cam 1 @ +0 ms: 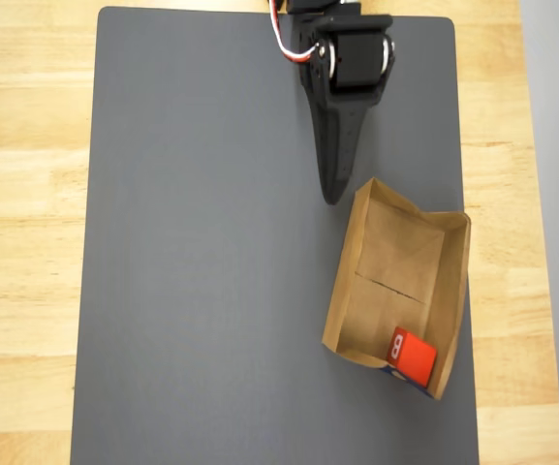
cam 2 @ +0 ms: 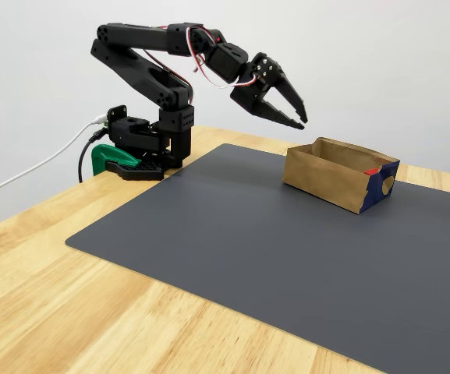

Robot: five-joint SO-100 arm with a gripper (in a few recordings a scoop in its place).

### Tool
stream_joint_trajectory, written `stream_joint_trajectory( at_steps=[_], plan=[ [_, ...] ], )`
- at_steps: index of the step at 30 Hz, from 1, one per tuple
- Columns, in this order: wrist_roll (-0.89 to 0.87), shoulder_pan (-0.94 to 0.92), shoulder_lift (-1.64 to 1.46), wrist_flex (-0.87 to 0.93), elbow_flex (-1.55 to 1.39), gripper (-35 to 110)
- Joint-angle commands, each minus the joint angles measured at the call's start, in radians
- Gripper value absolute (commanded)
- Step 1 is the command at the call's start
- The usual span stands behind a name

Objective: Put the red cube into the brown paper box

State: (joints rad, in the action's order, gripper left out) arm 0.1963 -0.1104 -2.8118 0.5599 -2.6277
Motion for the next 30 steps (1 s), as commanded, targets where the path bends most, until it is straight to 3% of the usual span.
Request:
stream_joint_trajectory(
  at_steps=[1,16,30],
  plan=[
    [-0.018,-0.043,-0.172,0.081,-0.037,0],
    [-0.112,-0.052,-0.331,0.453,-0.044,0],
    [-0.117,-0.032,-0.331,0.541,-0.044,0]
  ],
)
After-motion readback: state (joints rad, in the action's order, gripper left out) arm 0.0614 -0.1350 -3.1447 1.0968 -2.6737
